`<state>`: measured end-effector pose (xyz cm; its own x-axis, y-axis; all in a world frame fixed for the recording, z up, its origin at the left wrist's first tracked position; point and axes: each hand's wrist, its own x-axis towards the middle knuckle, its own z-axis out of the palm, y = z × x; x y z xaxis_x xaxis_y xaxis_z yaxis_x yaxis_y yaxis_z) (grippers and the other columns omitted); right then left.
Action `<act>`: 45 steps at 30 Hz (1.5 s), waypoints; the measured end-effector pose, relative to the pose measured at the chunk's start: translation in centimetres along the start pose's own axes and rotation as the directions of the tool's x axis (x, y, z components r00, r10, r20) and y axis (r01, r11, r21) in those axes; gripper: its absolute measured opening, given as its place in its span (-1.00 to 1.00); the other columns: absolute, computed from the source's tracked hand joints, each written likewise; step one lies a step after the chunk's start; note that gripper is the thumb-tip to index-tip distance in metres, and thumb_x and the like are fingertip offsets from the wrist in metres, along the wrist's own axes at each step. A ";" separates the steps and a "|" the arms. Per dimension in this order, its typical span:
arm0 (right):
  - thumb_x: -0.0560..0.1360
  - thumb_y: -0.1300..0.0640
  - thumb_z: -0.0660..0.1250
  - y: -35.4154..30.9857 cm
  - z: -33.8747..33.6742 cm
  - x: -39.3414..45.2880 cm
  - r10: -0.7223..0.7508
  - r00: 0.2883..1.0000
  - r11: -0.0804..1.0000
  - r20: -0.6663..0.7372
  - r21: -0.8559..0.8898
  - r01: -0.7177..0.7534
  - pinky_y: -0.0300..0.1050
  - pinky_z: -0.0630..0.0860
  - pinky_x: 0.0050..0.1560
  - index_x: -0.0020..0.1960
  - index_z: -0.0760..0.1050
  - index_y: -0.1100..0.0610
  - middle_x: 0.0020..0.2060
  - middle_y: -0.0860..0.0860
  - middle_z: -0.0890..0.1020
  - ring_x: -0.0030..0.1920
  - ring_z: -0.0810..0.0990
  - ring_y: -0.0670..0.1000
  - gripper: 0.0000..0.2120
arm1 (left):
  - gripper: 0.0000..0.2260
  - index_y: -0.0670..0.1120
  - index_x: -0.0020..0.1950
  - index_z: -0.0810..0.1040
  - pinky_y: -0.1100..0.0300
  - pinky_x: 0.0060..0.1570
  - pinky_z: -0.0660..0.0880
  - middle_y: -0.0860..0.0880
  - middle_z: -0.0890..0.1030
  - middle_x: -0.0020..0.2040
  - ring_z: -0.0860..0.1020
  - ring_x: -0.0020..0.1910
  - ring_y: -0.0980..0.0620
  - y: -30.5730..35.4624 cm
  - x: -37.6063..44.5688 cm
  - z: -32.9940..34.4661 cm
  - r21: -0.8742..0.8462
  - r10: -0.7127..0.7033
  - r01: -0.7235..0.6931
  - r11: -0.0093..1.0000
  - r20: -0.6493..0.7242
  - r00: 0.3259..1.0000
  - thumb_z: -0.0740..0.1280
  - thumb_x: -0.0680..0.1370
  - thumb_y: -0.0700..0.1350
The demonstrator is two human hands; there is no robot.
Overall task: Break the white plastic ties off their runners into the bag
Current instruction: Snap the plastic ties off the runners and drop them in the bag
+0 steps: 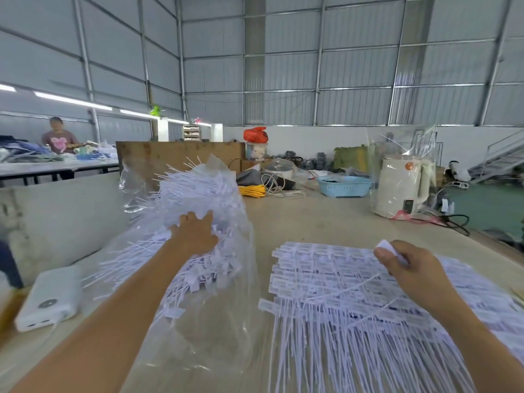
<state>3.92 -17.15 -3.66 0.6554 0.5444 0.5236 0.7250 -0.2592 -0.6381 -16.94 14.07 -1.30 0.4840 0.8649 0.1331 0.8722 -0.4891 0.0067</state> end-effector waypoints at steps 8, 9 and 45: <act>0.54 0.21 0.28 0.9 -1.0 0.8 -0.046 0.986 0.954 -0.162 0.284 0.091 -0.31 0.36 -0.41 -0.23 0.48 0.15 -0.51 -0.06 0.48 -0.47 0.39 -0.08 -0.84 | -0.82 -0.08 0.10 0.53 0.06 0.07 0.35 -0.07 0.59 0.05 0.52 0.11 -0.10 9.5 -7.6 -5.6 0.052 0.259 -0.260 0.964 -0.394 0.882 0.19 0.56 -0.16; 0.54 0.23 0.27 1.1 -1.3 0.9 -0.035 0.978 0.928 -0.205 0.356 0.108 -0.34 0.34 -0.43 -0.26 0.49 0.13 -0.53 -0.04 0.46 -0.49 0.37 -0.10 -0.80 | -0.85 -0.06 0.02 0.56 0.10 0.00 0.38 -0.06 0.61 -0.01 0.55 0.04 -0.08 10.8 -8.4 -5.7 -0.105 0.322 -0.409 0.906 -0.456 0.830 0.20 0.56 -0.15; 0.57 0.15 0.26 0.7 2.6 -0.7 0.099 0.920 0.809 0.380 0.508 -0.297 -0.26 0.36 -0.43 -0.24 0.53 0.19 -0.41 0.10 0.46 -0.49 0.39 -0.08 -0.76 | -0.74 -0.14 -0.25 0.44 0.33 -0.59 0.26 -0.04 0.46 -0.49 0.37 -0.62 0.09 19.8 -9.8 3.7 -0.968 0.398 -0.250 -0.013 -0.235 0.887 0.26 0.60 -0.06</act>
<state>3.43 -15.64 -5.92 0.5941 0.7782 0.2035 0.2842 0.0335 -0.9582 -4.16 -3.67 -6.14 0.7595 0.5460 0.3535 -0.2016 -0.3191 0.9260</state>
